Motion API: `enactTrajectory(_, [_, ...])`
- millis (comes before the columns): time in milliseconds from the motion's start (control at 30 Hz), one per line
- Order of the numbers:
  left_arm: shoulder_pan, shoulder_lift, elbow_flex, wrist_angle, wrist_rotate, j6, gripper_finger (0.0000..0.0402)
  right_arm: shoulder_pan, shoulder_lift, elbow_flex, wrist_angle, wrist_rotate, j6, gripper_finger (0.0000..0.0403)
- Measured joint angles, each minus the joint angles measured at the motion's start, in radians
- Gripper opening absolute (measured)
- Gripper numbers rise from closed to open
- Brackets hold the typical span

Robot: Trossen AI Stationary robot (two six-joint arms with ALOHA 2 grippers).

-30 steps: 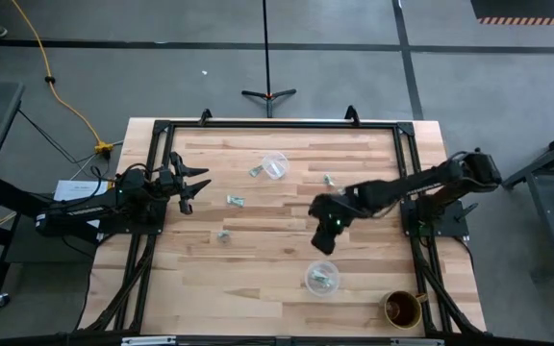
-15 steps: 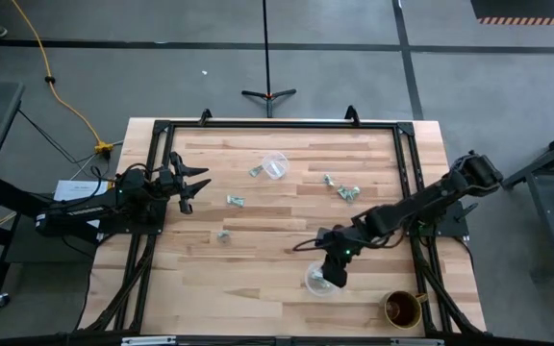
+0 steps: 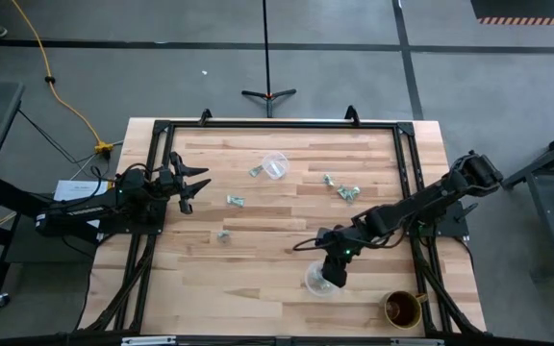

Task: Pick and place Stevia / Truvia into bins
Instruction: Put the stevia packet into the bottom transparent container

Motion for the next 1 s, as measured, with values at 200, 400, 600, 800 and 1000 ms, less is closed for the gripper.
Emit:
enactTrajectory(200, [0.0,0.0,0.0,0.0,0.0,0.0,0.0182,-0.039,0.0,0.0,-0.004,0.037,-0.017,0.011])
enactTrajectory(400, [0.0,0.0,0.0,0.0,0.0,0.0,0.0182,-0.158,0.0,0.0,-0.191,0.26,-0.059,0.0112])
enactTrajectory(600, [0.0,0.0,0.0,0.0,0.0,0.0,0.0182,-0.325,0.0,-0.001,-0.506,0.412,0.017,0.0112])
enactTrajectory(800, [0.0,0.0,0.0,0.0,0.0,0.0,0.0182,-0.488,0.0,-0.001,-0.496,0.445,-0.053,0.0119])
enactTrajectory(1000, [0.0,0.0,0.0,-0.001,0.0,0.0,0.0182,-0.595,0.0,-0.001,-0.232,0.404,-0.363,0.0146])
